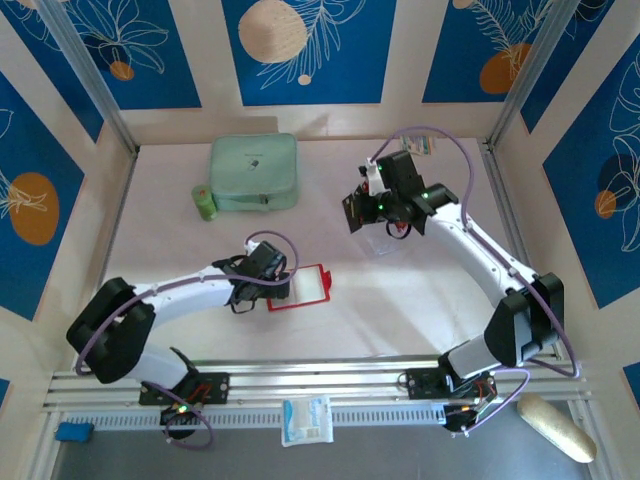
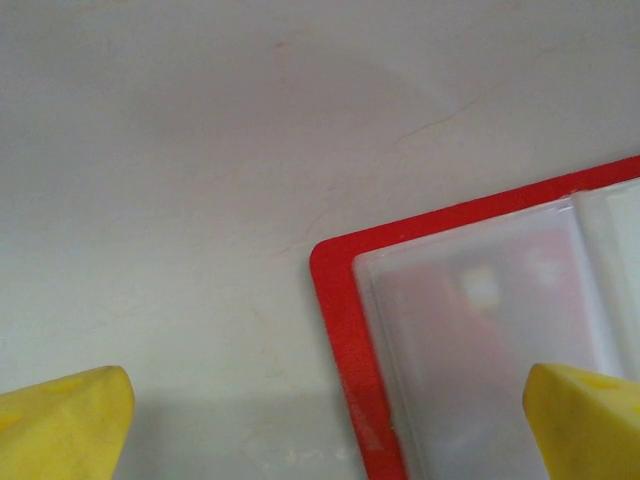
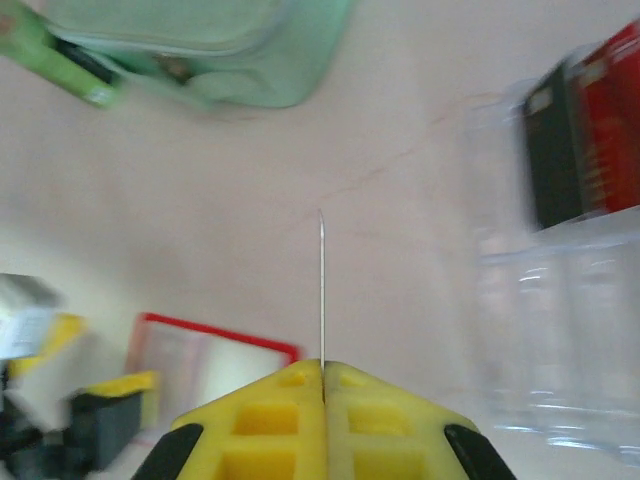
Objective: Put the credit cards into the card holder
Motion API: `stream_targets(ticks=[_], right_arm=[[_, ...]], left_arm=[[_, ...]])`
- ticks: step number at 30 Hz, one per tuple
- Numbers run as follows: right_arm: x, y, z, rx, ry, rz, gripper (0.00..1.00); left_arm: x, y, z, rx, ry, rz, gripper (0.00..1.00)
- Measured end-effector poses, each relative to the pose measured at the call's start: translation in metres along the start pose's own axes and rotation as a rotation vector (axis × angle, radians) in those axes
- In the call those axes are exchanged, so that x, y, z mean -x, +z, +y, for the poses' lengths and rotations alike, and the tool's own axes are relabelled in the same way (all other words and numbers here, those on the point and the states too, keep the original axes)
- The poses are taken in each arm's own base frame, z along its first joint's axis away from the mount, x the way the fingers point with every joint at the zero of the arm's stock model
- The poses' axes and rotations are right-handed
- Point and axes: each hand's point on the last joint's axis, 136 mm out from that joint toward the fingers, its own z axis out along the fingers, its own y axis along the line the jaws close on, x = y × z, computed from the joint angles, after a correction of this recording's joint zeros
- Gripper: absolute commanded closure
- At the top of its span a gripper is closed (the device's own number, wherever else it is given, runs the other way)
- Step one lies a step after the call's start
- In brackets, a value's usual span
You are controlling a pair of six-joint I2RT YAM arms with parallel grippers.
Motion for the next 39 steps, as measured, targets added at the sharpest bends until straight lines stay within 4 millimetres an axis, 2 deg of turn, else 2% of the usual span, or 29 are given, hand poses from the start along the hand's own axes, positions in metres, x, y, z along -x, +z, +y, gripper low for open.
stream_targets(ticks=[8,13,18,23,31,39], right_arm=[[-0.074,0.055,0.037,0.247,0.202,0.113,1.00],[-0.094,0.074,0.062,0.338,0.229,0.118,1.00],[-0.113,0.096,0.064,0.363,0.275,0.129,1.00],[-0.121,0.108,0.066,0.372,0.289,0.124,1.00],[-0.117,0.114,0.078,0.402,0.272,0.081,1.00],[-0.135,0.128,0.068,0.368,0.290,0.087,1.00]], left_arm=[[-0.004,0.001,0.007,0.036,0.007,0.012,0.00],[-0.009,0.003,0.012,0.054,0.004,0.018,0.00],[-0.012,0.003,0.016,0.068,-0.007,0.025,0.00],[-0.013,0.003,0.017,0.071,-0.014,0.026,0.00],[-0.014,0.003,0.019,0.077,-0.016,0.024,0.00],[-0.014,0.003,0.019,0.077,-0.016,0.024,0.00]])
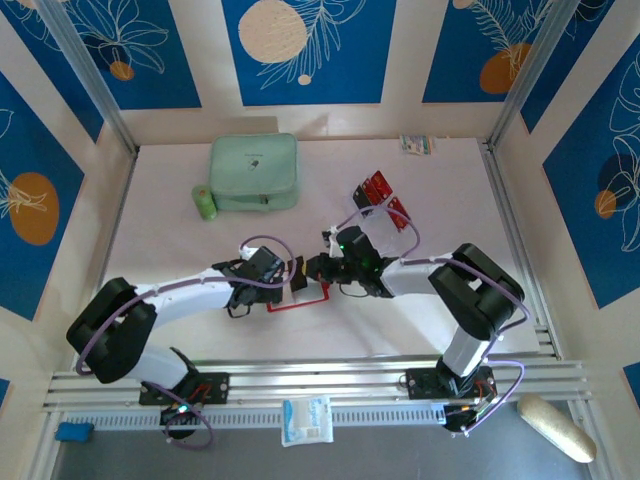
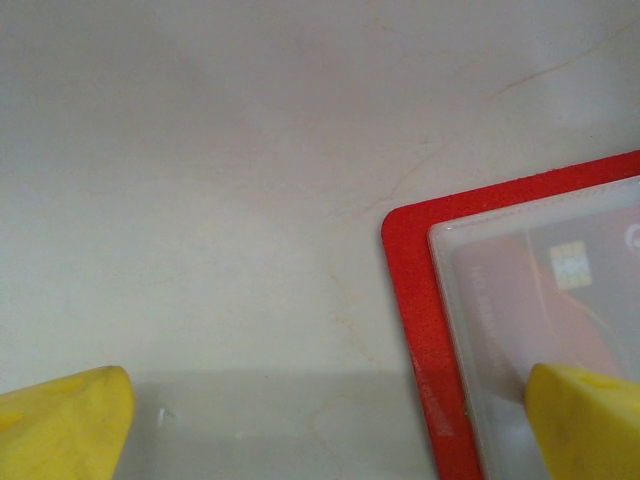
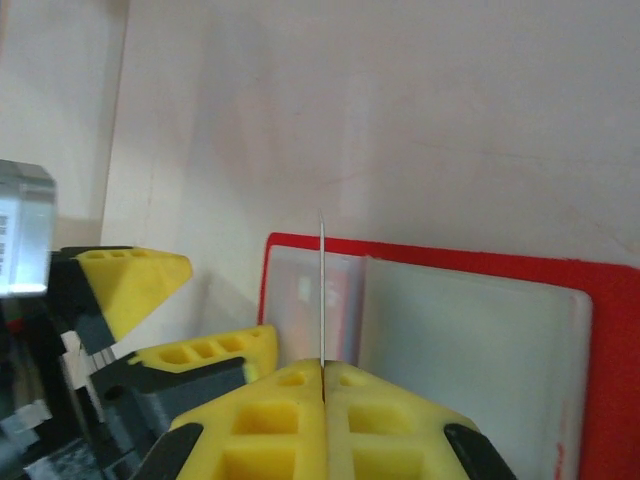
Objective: Put the credit cards into the card holder
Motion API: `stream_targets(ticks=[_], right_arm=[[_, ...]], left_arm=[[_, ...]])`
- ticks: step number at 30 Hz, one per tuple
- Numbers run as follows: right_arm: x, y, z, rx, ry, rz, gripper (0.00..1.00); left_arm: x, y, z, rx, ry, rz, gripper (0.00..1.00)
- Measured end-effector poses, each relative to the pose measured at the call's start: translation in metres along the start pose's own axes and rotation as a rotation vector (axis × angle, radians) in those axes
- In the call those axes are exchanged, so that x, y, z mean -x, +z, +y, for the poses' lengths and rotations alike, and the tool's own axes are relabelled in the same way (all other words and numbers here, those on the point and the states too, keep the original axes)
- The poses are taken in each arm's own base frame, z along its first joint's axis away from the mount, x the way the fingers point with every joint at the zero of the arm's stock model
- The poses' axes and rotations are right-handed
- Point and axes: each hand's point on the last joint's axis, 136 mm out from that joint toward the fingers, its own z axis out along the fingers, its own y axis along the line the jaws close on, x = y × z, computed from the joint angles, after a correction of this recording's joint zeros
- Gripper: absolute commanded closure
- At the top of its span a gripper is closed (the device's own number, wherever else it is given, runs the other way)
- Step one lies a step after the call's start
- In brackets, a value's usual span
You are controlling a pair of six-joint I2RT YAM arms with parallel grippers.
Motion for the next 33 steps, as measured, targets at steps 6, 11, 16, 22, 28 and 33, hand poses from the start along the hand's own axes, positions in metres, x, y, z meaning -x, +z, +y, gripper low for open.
stream_targets(ticks=[6,11,16,22,28,33], right_arm=[[-0.005,0.003,-0.009,-0.006,0.018,-0.013,1.00],[-0.005,0.006,-0.013,0.000,0.035,-0.024,1.00],[-0.006,0.007,-0.014,0.012,0.049,-0.035,1.00],[-0.006,0.006,-0.014,0.028,0.068,-0.045,1.00],[-0.009,0.007,-0.017,0.041,0.095,-0.049,1.00],[-0.010,0.006,-0.018,0.060,0.114,-0.056,1.00]], left_arm=[[0.000,0.000,0.000,0.000,-0.001,0.000,0.00],[-0.001,0.000,0.000,0.000,-0.007,-0.001,0.00],[-0.001,0.000,0.000,0.000,-0.010,-0.001,0.00],[-0.001,0.000,0.002,0.002,-0.015,-0.003,0.00],[-0.001,0.000,0.003,0.006,-0.015,-0.004,0.00],[-0.001,0.000,0.002,0.005,-0.015,-0.005,0.00]])
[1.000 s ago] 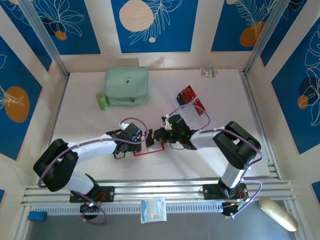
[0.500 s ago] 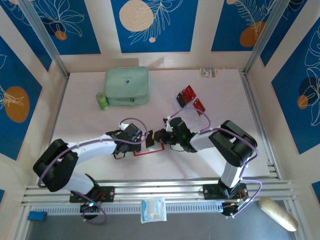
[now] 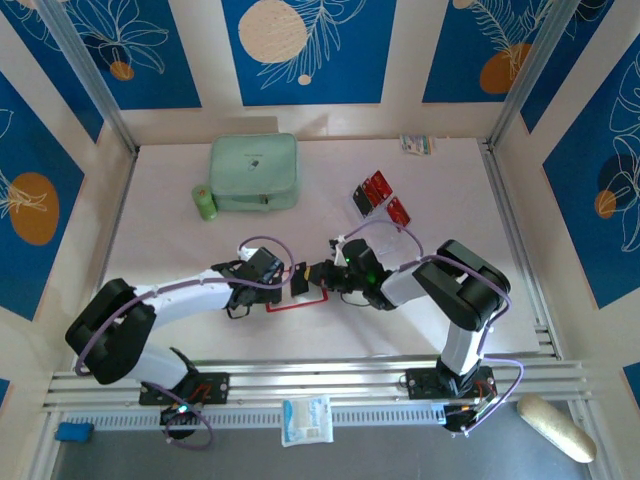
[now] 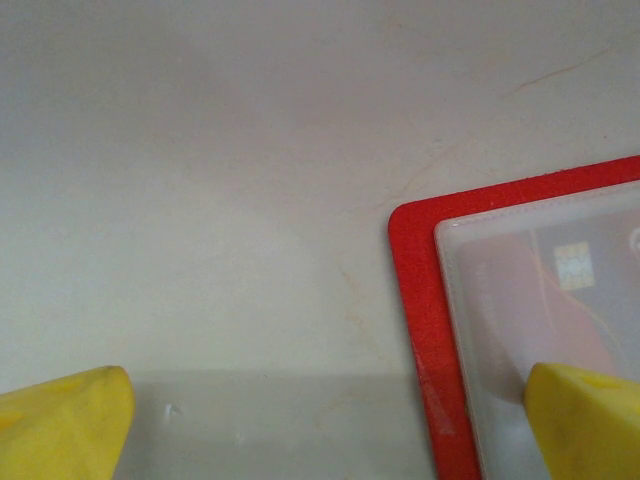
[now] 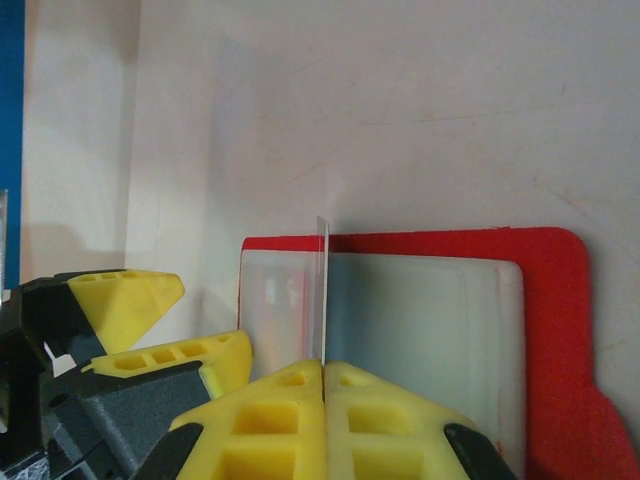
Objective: Put the credit cards into the card holder
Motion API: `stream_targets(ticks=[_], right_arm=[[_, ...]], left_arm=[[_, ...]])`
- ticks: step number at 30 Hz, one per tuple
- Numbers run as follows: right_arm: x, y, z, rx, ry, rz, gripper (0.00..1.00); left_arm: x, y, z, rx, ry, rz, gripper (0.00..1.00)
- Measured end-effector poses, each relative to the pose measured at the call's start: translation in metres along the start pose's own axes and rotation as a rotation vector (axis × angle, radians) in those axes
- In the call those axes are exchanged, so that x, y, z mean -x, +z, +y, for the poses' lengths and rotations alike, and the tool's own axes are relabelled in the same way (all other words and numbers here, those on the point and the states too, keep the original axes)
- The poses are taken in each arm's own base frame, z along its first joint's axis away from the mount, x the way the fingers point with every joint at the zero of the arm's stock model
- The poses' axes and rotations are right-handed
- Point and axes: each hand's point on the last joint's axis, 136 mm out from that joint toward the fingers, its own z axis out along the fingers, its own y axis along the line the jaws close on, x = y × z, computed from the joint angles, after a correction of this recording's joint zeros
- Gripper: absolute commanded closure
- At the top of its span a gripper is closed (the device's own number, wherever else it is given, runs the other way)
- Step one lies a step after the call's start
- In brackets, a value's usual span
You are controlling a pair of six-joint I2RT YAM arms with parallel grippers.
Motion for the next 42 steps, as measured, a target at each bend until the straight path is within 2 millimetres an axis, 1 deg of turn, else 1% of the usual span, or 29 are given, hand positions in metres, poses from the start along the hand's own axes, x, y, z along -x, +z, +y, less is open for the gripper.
stream_targets(ticks=[10,17,29,42], right_arm=[[0.003,-0.002,0.003,0.028,0.021,-0.009,1.00],[0.012,-0.004,0.007,0.061,0.037,-0.034,1.00],[0.008,0.005,-0.006,0.057,0.069,-0.027,1.00],[0.008,0.009,-0.008,0.093,0.093,-0.027,1.00]], left_arm=[[-0.001,0.000,0.001,-0.001,-0.003,-0.001,0.00],[-0.001,-0.001,0.001,-0.001,-0.003,-0.002,0.00],[-0.002,-0.001,0.002,-0.001,-0.003,-0.001,0.00],[-0.002,-0.001,0.002,-0.001,-0.003,-0.001,0.00]])
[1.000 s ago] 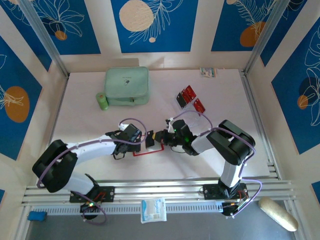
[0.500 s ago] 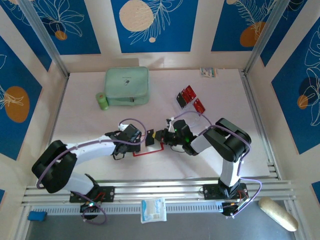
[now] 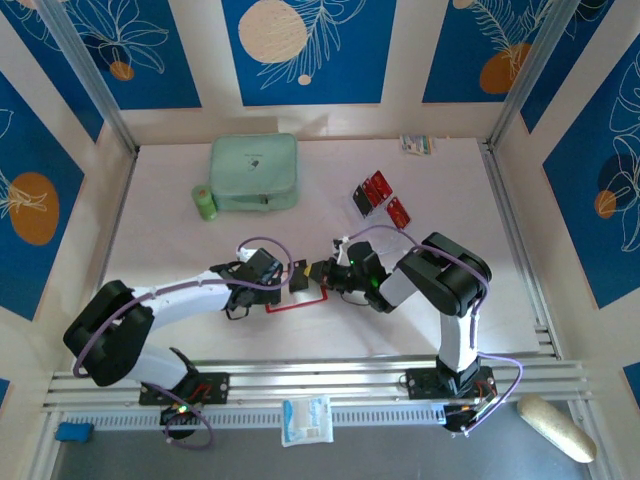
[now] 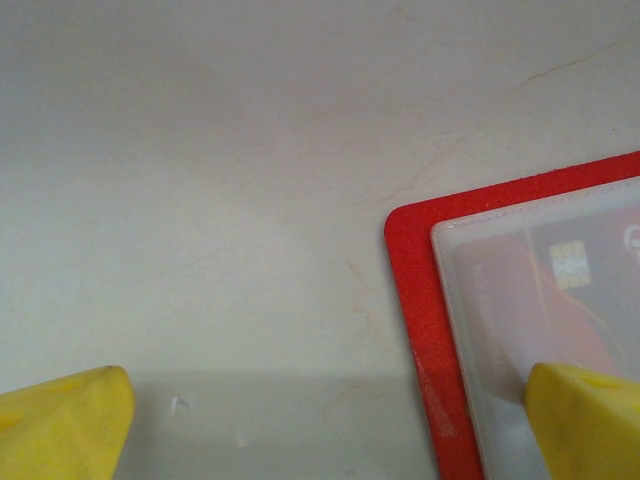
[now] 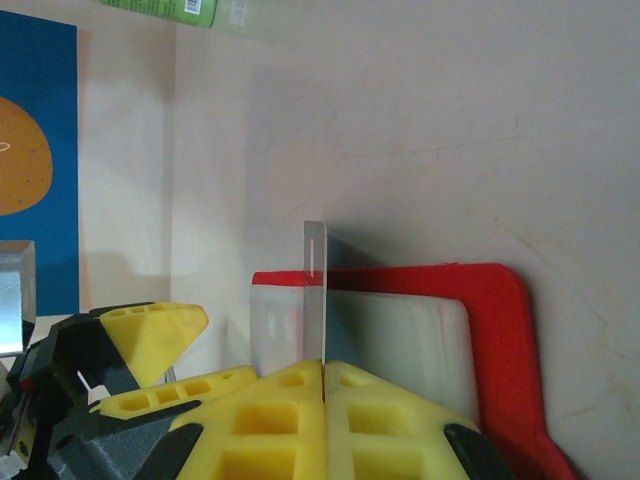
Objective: Put the credit cards into the card holder
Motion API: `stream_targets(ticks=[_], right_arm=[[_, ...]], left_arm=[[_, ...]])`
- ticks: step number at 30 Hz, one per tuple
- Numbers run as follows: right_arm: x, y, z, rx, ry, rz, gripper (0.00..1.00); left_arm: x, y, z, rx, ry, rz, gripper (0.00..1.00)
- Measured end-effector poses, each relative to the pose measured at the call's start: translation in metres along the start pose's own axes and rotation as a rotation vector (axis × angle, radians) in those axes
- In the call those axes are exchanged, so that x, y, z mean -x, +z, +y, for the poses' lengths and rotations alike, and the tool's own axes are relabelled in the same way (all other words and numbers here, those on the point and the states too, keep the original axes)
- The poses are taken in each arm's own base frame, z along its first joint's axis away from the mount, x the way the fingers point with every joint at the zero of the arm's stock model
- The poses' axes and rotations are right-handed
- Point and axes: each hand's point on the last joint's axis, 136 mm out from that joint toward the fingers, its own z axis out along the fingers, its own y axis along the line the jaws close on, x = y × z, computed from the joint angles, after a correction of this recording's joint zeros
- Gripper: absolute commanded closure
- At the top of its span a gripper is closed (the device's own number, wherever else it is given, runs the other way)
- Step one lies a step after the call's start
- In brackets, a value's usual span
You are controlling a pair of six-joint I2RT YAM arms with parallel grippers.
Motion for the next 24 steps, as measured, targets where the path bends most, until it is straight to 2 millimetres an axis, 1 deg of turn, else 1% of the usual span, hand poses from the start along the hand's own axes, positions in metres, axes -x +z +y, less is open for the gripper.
stream_targets(ticks=[9,20,24], right_arm=[[-0.002,-0.001,0.000,0.005,-0.002,0.003,1.00],[-0.015,-0.003,0.002,0.025,-0.018,0.023,1.00],[-0.017,-0.003,0.003,0.034,-0.018,0.025,1.00]], left_arm=[[0.000,0.000,0.000,0.000,0.000,-0.001,0.00],[-0.001,-0.001,0.001,0.000,0.000,-0.001,0.00],[-0.001,-0.001,0.001,0.000,-0.001,-0.002,0.00]])
